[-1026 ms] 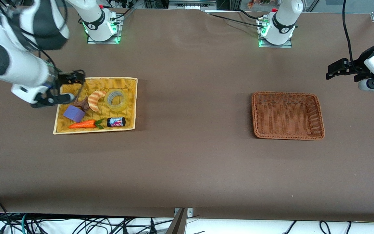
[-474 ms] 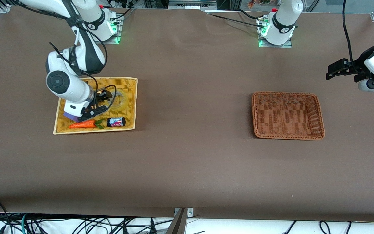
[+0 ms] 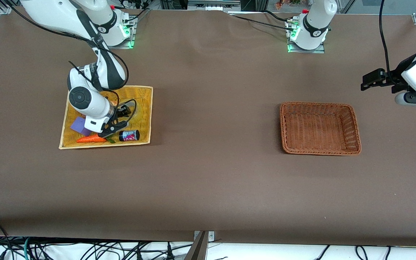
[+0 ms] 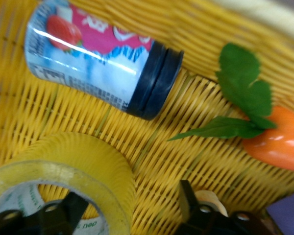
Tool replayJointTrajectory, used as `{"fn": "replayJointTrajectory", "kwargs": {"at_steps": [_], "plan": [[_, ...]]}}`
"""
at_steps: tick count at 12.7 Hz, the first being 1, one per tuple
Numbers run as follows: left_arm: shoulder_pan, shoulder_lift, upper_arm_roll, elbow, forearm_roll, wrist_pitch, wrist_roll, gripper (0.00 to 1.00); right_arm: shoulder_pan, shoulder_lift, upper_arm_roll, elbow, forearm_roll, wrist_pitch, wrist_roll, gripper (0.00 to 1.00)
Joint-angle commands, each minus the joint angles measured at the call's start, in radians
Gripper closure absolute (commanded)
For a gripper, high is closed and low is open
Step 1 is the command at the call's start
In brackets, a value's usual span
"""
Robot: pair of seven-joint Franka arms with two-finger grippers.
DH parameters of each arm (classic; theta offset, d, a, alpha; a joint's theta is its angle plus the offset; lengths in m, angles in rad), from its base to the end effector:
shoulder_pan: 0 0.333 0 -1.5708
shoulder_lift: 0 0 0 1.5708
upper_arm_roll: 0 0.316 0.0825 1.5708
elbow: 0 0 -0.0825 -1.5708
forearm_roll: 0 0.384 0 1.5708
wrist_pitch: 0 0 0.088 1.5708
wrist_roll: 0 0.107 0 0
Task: Transfer tape with both arms
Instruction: 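Reach the right gripper down to the yellow tape roll in the tray, then lift the tape with the right gripper while the left gripper reaches over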
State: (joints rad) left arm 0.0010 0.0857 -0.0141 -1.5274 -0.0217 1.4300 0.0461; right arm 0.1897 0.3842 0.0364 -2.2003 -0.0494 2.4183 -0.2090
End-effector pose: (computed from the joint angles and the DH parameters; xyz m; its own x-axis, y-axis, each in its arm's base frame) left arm 0.5634 -0.0096 0.5858 0.9816 -0.0621 -0.1808 -0.0574 -0.9979 0.0312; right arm 0.5234 0.1207 0.1928 0.8771 0.4513 -0.1642 0.4541 -0.8907 -0.0221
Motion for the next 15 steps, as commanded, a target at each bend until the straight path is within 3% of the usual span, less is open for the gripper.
{"fn": "replayJointTrajectory", "kwargs": {"at_steps": [1, 5, 8, 10, 11, 15], "plan": [[0.005, 0.011, 0.0, 0.009, -0.012, 0.007, 0.006, 0.0, -0.004, -0.027, -0.001, 0.016, -0.007, -0.021, -0.01, 1.0], [0.007, 0.025, 0.0, 0.009, -0.015, 0.049, 0.006, 0.0, -0.004, -0.065, -0.001, 0.114, -0.006, -0.201, -0.02, 1.0], [0.007, 0.074, 0.003, 0.009, -0.006, 0.052, -0.003, 0.0, -0.003, -0.065, 0.019, 0.319, 0.009, -0.494, -0.012, 1.0], [0.008, 0.114, 0.008, 0.009, -0.007, 0.052, -0.005, 0.0, 0.005, -0.056, 0.033, 0.41, 0.165, -0.596, -0.004, 1.0], [0.007, 0.123, 0.008, 0.01, -0.006, 0.052, -0.006, 0.0, 0.028, -0.054, 0.033, 0.418, 0.225, -0.596, 0.047, 1.0], [0.008, 0.175, 0.008, 0.01, -0.007, 0.076, -0.008, 0.0, 0.25, 0.073, 0.033, 0.542, 0.285, -0.501, 0.481, 1.0]]}}
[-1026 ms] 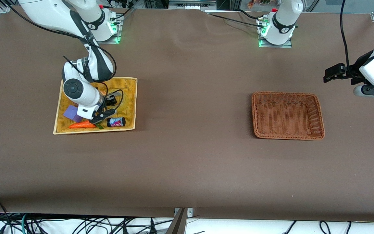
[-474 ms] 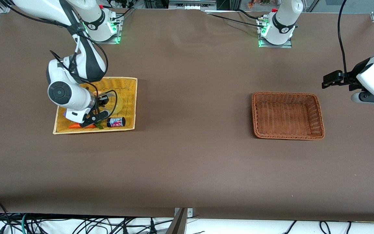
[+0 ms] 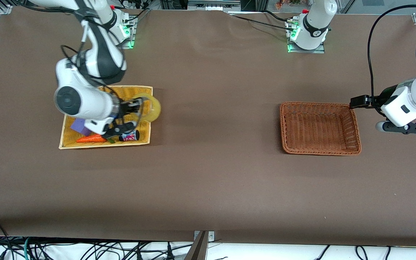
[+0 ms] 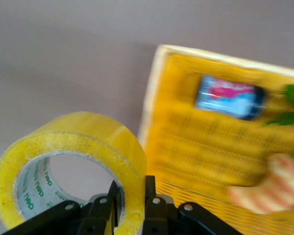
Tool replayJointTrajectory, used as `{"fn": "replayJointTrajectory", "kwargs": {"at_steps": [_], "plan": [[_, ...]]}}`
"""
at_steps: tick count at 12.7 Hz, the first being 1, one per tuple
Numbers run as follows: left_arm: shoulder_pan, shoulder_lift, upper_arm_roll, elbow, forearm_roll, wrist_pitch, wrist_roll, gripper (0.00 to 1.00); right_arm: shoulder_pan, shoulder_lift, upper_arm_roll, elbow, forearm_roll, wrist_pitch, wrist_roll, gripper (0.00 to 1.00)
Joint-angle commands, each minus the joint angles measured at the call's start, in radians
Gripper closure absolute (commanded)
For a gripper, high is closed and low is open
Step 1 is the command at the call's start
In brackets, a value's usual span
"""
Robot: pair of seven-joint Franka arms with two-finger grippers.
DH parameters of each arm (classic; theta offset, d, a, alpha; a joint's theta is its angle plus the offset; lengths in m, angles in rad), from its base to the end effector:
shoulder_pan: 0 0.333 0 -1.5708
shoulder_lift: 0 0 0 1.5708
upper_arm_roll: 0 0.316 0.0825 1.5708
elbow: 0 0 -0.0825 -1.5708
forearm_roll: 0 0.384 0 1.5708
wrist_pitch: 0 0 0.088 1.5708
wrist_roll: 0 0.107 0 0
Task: Transfer tape with both arms
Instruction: 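Lift the tape with the right gripper while the left gripper reaches over, then set the tape on the table between the tray and basket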
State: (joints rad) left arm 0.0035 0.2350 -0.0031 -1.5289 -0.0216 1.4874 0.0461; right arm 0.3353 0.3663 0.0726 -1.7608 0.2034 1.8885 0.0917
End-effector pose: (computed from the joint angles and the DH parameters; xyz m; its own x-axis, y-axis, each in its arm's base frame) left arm 0.6020 -0.0020 0.5014 0.9612 -0.0476 -0.2717 -0.0397 -0.9986 0.0345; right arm 0.5653 0.2571 0.3432 0.9353 0.2403 -0.2595 0.1995 -0.9643 -0.1740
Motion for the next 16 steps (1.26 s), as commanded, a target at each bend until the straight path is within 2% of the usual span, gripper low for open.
{"fn": "replayJointTrajectory", "kwargs": {"at_steps": [1, 4, 8, 9, 10, 11, 13, 14, 16], "plan": [[0.007, 0.047, -0.003, 0.007, -0.008, 0.055, -0.008, 0.0, 0.172, 0.136, -0.004, 0.138, 0.04, 0.094, 0.297, 1.0], [-0.01, 0.118, -0.012, -0.002, -0.015, 0.135, -0.018, 0.0, 0.33, 0.274, -0.005, 0.214, 0.039, 0.294, 0.569, 1.0], [-0.029, 0.179, -0.029, -0.031, -0.021, 0.229, -0.049, 0.0, 0.474, 0.393, -0.004, 0.221, 0.041, 0.564, 0.833, 1.0], [-0.033, 0.181, -0.038, -0.062, -0.021, 0.267, -0.052, 0.0, 0.487, 0.407, -0.005, 0.221, 0.038, 0.607, 0.861, 0.48], [-0.033, 0.181, -0.055, -0.091, -0.021, 0.305, -0.077, 0.0, 0.496, 0.408, -0.005, 0.221, 0.033, 0.632, 0.87, 0.07], [-0.033, 0.181, -0.073, -0.114, -0.021, 0.335, -0.118, 0.0, 0.492, 0.398, -0.011, 0.224, 0.036, 0.63, 0.864, 0.01], [-0.033, 0.185, -0.107, -0.138, -0.021, 0.376, -0.16, 0.0, 0.478, 0.352, -0.028, 0.221, 0.025, 0.576, 0.85, 0.01], [-0.031, 0.188, -0.127, -0.155, -0.021, 0.405, -0.167, 0.0, 0.476, 0.309, -0.072, 0.227, 0.022, 0.49, 0.836, 0.01], [0.039, 0.188, -0.251, -0.207, -0.021, 0.47, -0.248, 0.0, 0.476, 0.223, -0.178, 0.228, 0.021, 0.311, 0.661, 0.0]]}}
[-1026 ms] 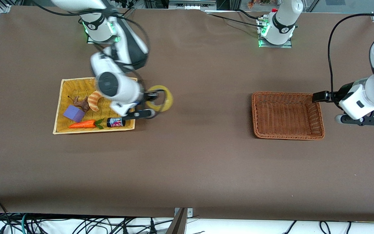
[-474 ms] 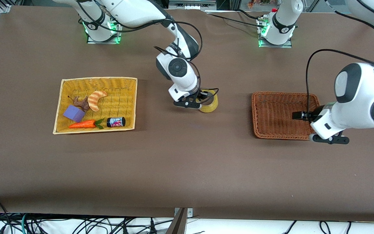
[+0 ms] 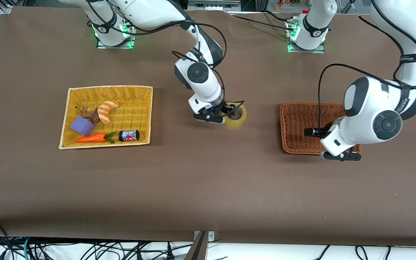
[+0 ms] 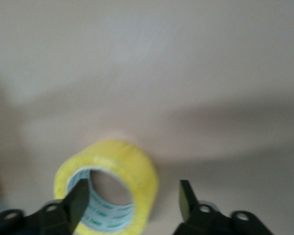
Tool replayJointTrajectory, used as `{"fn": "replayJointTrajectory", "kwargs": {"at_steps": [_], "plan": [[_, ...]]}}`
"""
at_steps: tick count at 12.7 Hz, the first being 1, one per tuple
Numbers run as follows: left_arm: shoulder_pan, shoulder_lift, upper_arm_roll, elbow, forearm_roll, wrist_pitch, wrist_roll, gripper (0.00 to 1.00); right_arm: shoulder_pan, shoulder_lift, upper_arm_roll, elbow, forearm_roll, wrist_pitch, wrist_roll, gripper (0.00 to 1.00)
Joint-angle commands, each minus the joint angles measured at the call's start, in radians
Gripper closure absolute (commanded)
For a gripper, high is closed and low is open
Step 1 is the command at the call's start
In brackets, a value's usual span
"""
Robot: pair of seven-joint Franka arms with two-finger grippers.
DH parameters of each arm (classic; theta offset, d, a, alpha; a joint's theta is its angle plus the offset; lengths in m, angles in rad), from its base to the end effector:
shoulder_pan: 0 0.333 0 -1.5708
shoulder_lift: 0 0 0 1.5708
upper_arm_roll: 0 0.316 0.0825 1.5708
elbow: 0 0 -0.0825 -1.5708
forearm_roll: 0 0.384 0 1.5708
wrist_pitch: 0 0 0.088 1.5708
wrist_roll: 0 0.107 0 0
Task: Transfer tape with both arms
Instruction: 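Set the tape on the table between the tray and basket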
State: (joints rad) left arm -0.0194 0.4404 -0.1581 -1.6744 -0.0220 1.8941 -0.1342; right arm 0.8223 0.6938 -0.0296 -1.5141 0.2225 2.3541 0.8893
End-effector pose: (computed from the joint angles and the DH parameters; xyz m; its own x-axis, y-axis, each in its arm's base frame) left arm 0.6343 -0.1056 0.3351 0.9741 -0.0322 -0.2238 -0.0200 -0.9982 0.0565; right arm 0.5048 0.5219 0.2684 0.9729 -0.2279 -0.0385 -0.2309 -0.9512 -0.2048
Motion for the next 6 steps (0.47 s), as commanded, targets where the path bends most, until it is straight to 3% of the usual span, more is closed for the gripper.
{"fn": "replayJointTrajectory", "kwargs": {"at_steps": [1, 2, 4, 6], "plan": [[0.1, -0.014, -0.182, -0.089, -0.013, 0.106, -0.143, 0.0, -0.011, -0.137, -0.132, -0.02, 0.001, -0.245, -0.288, 0.01], [0.114, -0.009, -0.243, -0.117, -0.004, 0.155, -0.232, 0.0, -0.009, -0.163, -0.179, -0.02, 0.001, -0.322, -0.425, 0.0], [0.096, 0.01, -0.299, -0.139, 0.013, 0.21, -0.355, 0.0, -0.009, -0.213, -0.283, -0.02, 0.0, -0.416, -0.538, 0.0], [0.091, 0.047, -0.4, -0.15, 0.144, 0.241, -0.523, 0.0, -0.005, -0.263, -0.387, -0.018, 0.001, -0.563, -0.579, 0.0]]}}
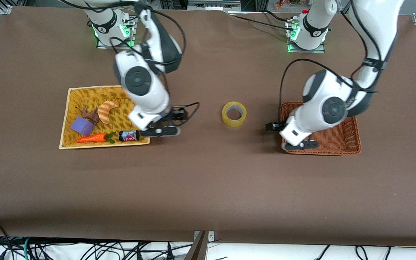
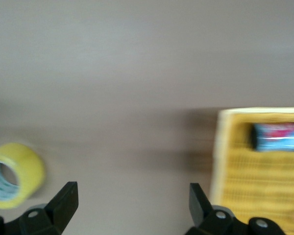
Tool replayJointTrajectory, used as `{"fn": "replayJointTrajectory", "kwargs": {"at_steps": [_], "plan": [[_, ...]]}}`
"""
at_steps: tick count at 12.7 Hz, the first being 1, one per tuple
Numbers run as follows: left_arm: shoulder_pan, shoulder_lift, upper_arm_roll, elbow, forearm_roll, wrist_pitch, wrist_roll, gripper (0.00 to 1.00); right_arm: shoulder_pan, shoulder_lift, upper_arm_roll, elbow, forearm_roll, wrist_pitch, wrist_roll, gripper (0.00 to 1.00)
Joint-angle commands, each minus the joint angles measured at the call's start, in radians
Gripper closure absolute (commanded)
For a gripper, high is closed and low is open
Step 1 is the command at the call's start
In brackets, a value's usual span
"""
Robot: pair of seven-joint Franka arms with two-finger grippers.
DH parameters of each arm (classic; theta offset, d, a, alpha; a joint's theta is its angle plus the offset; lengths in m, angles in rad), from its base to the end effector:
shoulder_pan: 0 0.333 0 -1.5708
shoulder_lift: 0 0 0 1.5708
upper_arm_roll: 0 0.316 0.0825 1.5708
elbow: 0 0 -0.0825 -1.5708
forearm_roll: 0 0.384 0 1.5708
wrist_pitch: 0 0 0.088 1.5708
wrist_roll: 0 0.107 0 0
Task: Transfer tape with both arms
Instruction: 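Set the tape on the table between the tray and basket, then grasp the tape with the left gripper while the right gripper withdraws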
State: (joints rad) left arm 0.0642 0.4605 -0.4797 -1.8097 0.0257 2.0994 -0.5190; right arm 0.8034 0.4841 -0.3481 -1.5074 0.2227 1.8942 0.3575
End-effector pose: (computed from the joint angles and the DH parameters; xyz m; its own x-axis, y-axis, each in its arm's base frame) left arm 0.5869 -0.2340 0.3043 0.9748 0.1072 -0.1954 0.1289 -0.9865 0.1015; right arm 0.5876 0.3450 0.3931 0.9955 0.0520 -0.0793 0.0505 -0.9985 -0.0199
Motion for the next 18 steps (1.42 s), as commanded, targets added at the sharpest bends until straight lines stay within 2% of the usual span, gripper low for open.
{"fn": "replayJointTrajectory", "kwargs": {"at_steps": [1, 2, 3, 5, 7, 8, 9, 11, 12, 13, 14, 16, 18], "plan": [[0.006, 0.059, -0.126, -0.013, 0.179, 0.04, -0.236, 0.0, 0.005, -0.061, -0.092, -0.022, -0.008, -0.14, -0.078, 0.0], [0.006, 0.09, -0.161, -0.013, 0.247, 0.051, -0.322, 0.0, -0.016, -0.083, -0.089, -0.02, -0.02, -0.138, -0.092, 0.0], [0.003, 0.118, -0.189, -0.014, 0.281, 0.069, -0.39, 0.0, -0.083, -0.12, -0.084, -0.022, -0.019, -0.138, -0.11, 0.0], [-0.026, 0.147, -0.197, -0.035, 0.321, 0.123, -0.45, 0.0, -0.191, -0.156, -0.083, -0.02, -0.016, -0.149, -0.242, 0.0], [-0.029, 0.144, -0.198, -0.106, 0.347, 0.206, -0.486, 0.0, -0.315, -0.206, -0.045, 0.007, -0.019, -0.153, -0.401, 0.0], [-0.03, 0.138, -0.2, -0.137, 0.361, 0.229, -0.499, 0.0, -0.381, -0.241, 0.027, 0.007, -0.058, -0.171, -0.47, 0.0], [-0.03, 0.135, -0.204, -0.157, 0.384, 0.231, -0.515, 0.0, -0.482, -0.278, 0.108, 0.007, -0.138, -0.206, -0.506, 0.0], [-0.029, 0.13, -0.221, -0.189, 0.419, 0.231, -0.547, 0.0, -0.675, -0.364, 0.31, -0.025, -0.186, -0.304, -0.499, 0.0], [-0.03, 0.132, -0.224, -0.195, 0.431, 0.231, -0.57, 0.0, -0.784, -0.43, 0.387, -0.09, -0.204, -0.317, -0.493, 0.0], [-0.034, 0.133, -0.226, -0.203, 0.456, 0.234, -0.608, 0.0, -0.852, -0.491, 0.435, -0.172, -0.204, -0.298, -0.489, 0.0], [-0.043, 0.142, -0.226, -0.212, 0.489, 0.246, -0.653, 0.0, -0.854, -0.537, 0.434, -0.232, -0.213, -0.259, -0.489, 0.0], [-0.047, 0.161, -0.226, -0.232, 0.548, 0.284, -0.706, 0.01, -0.854, -0.564, 0.422, -0.237, -0.224, -0.265, -0.404, 0.0], [-0.047, 0.184, -0.226, -0.226, 0.551, 0.295, -0.714, 0.3, -0.854, -0.572, 0.414, -0.234, -0.221, -0.273, -0.37, 0.0]]}}
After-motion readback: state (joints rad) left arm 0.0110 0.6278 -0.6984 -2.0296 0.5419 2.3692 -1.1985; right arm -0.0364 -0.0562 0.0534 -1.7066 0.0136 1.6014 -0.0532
